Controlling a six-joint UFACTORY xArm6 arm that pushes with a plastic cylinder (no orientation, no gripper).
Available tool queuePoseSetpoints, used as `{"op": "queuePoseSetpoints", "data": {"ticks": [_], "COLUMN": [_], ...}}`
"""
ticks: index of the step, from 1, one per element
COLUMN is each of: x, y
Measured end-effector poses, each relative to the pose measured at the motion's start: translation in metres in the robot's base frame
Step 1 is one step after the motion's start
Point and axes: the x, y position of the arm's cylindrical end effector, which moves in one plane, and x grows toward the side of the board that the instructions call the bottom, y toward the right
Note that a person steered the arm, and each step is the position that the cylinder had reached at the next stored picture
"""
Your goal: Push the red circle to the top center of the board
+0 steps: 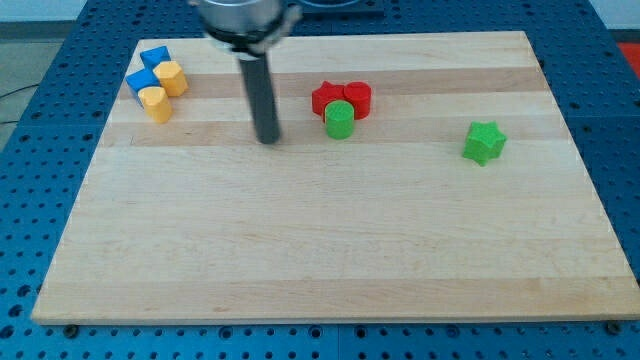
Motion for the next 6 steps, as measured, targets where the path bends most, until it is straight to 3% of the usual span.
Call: {"op": "queuePoseSetpoints", "data": {"ticks": [2,3,4,5,6], "x": [-0.005,-0.001,0.02,0.024,-0.005], "y": [0.053,0.052,0.067,0.133,0.124]}}
